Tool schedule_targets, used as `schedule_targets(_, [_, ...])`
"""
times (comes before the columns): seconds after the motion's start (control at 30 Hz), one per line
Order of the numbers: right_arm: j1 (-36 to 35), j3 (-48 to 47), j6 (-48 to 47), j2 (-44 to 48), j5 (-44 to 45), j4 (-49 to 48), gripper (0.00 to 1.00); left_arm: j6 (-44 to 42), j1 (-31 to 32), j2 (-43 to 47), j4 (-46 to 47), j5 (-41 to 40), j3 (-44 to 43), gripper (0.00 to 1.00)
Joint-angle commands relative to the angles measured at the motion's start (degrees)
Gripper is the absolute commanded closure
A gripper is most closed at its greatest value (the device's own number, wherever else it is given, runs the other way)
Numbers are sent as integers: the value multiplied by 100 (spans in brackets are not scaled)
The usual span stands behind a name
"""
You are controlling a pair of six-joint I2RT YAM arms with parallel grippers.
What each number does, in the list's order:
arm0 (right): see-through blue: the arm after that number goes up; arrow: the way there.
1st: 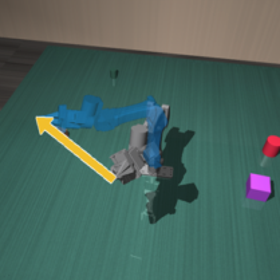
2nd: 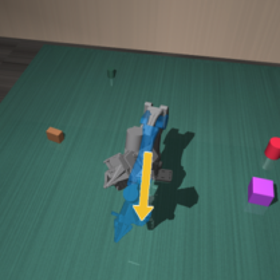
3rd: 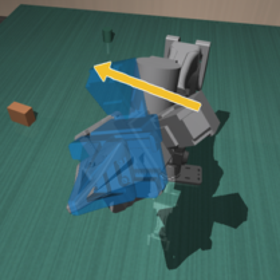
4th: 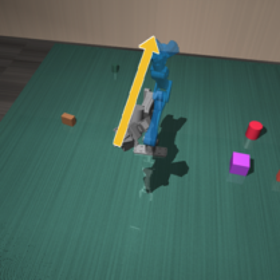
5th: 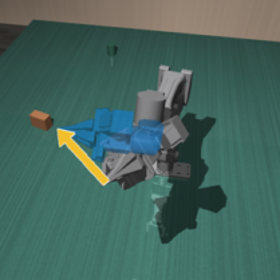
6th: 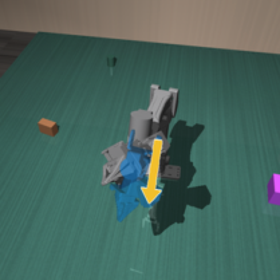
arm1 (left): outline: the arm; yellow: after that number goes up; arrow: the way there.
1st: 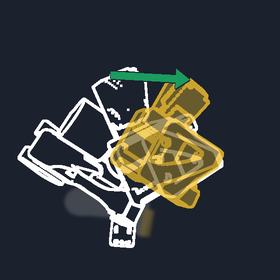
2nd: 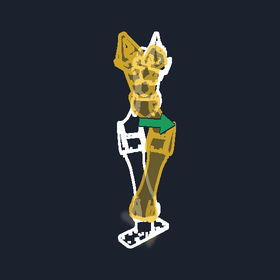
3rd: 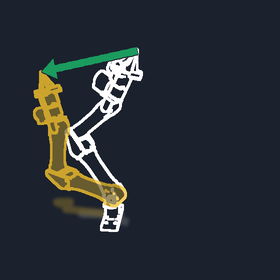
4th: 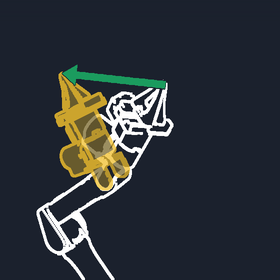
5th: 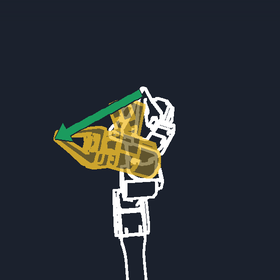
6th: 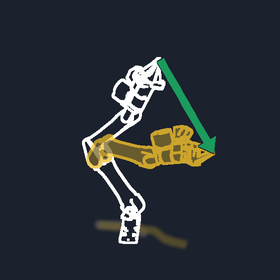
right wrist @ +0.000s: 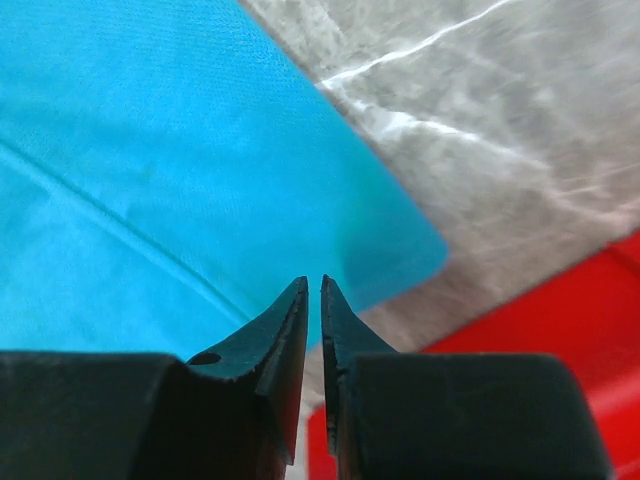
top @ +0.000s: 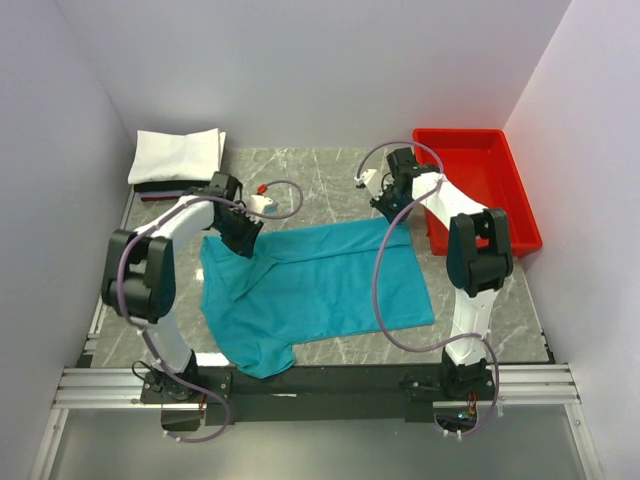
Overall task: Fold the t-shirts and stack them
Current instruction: Fold the tshirt
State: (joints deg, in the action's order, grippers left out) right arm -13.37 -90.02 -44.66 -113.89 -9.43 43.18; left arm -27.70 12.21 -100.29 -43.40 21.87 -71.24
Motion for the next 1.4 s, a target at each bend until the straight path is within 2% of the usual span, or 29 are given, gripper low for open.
schedule_targets(0.0, [-8,-235,563,-177,99,244,83,555,150,-297,384,116,-215,76])
schedule_targets(0.23, [1,-306,643,-204,82,252,83,354,598,-606,552,-140,-65,80])
schedule_targets(0.5, [-8,-261,529,-169,284,208,84,-243,1406,194,219,300,400,78])
schedule_targets(0.6, [-8,-384,564,-274,249,279,83,-428,1504,352,-54,362,489,77])
schedule_targets(0.63, [-26,-420,573,-301,231,288,83,-394,1452,492,-46,353,506,77])
schedule_targets(0.77, [-78,-578,634,-336,170,270,80,-26,539,712,-64,625,253,76])
schedule_targets(0.8, [-113,-622,678,-353,161,244,79,184,111,721,-11,643,208,75])
schedule_targets(0.87, [-201,-631,713,-389,170,122,79,492,-330,765,296,451,137,74])
schedule_targets(1.07, [-368,-798,784,-696,564,-169,78,1125,-1026,134,937,20,14,75])
schedule_targets(1.23, [-482,-1000,705,-1083,934,-169,79,1250,-1342,-455,868,-366,57,77])
schedule_targets(1.37, [-597,-1009,626,-1276,1487,-134,80,1276,-1414,-561,815,-727,251,78])
